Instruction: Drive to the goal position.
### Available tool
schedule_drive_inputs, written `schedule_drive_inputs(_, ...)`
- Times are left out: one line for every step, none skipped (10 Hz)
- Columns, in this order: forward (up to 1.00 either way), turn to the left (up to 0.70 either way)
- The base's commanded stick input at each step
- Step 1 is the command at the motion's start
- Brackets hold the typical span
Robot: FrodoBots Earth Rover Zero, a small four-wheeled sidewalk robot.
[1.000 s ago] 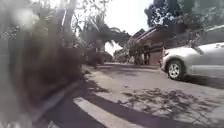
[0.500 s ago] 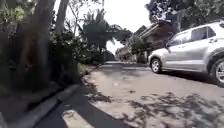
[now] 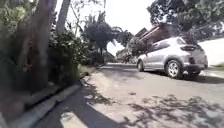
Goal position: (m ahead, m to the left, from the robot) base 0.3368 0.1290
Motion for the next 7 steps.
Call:
schedule_drive_inputs(0.05, 0.0)
schedule_drive_inputs(0.05, 0.0)
schedule_drive_inputs(0.0, 0.0)
schedule_drive_inputs(0.0, 0.0)
schedule_drive_inputs(0.0, 0.0)
schedule_drive_inputs(0.0, 0.0)
schedule_drive_inputs(0.0, 0.0)
